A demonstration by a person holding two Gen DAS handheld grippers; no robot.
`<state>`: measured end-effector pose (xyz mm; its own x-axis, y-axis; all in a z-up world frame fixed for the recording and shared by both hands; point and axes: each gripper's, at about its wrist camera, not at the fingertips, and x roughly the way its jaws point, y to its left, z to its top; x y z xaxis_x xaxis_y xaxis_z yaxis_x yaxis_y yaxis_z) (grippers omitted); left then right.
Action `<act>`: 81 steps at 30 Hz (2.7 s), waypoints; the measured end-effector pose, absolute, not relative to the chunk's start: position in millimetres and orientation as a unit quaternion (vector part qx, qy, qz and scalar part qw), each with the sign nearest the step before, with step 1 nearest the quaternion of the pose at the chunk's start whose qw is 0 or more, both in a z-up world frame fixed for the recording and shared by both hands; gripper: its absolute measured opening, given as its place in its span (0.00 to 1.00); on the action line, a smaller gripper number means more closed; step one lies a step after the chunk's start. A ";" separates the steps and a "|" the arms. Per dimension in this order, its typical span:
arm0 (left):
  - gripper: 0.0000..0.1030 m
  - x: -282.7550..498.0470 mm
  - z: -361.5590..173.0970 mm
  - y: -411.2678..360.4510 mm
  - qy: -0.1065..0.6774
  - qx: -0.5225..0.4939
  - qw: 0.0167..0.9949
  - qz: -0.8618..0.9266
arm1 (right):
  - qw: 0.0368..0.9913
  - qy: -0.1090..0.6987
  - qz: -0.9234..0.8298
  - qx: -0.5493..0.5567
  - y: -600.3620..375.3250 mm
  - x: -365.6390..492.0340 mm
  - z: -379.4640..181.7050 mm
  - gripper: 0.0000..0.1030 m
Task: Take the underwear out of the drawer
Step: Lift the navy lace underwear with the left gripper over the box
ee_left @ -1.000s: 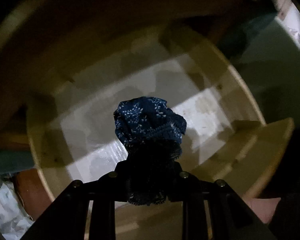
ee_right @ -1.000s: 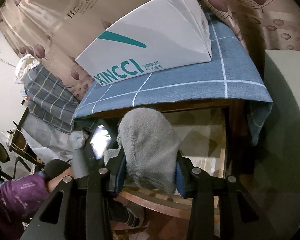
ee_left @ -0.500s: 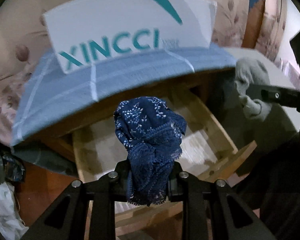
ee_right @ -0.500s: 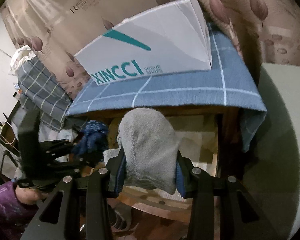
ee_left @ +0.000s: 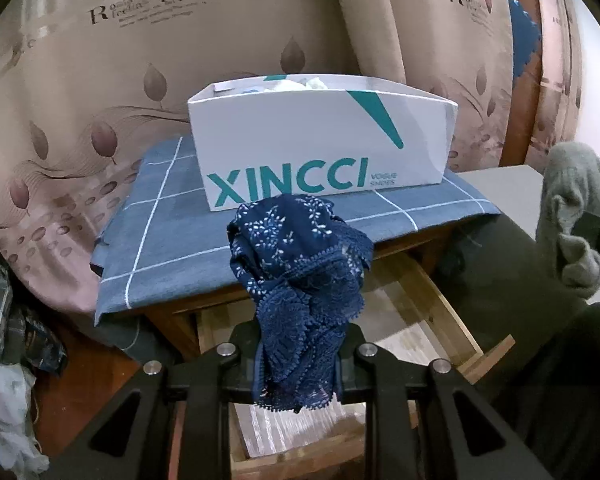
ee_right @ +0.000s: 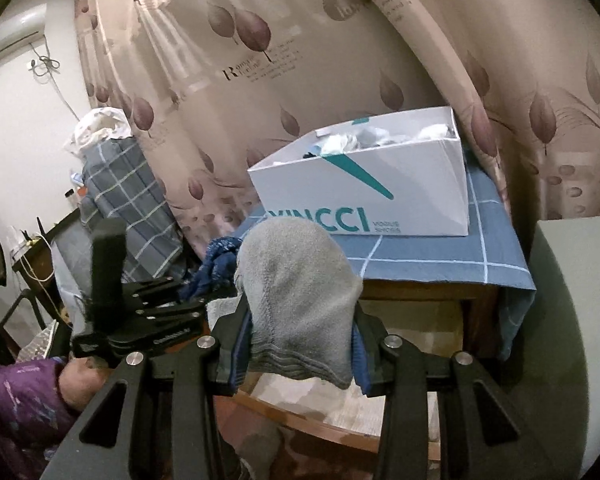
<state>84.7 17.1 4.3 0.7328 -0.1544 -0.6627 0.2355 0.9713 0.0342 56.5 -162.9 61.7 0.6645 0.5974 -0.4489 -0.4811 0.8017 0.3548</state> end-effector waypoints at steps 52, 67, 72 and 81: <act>0.24 78.6 16.1 24.6 0.323 0.060 0.942 -0.070 | 0.912 0.278 0.281 0.113 -153.8 54.7 55.9 0.38; 0.24 110.1 81.5 16.7 0.283 0.074 0.953 -0.073 | 0.910 0.272 0.287 0.126 -160.2 48.4 56.3 0.38; 0.25 150.5 117.3 13.0 0.264 0.083 0.959 -0.069 | 0.908 0.272 0.290 0.129 -163.2 49.6 57.1 0.38; 0.26 249.2 135.2 13.0 0.293 0.086 0.951 -0.050 | 0.905 0.273 0.298 0.131 -166.1 51.3 56.5 0.38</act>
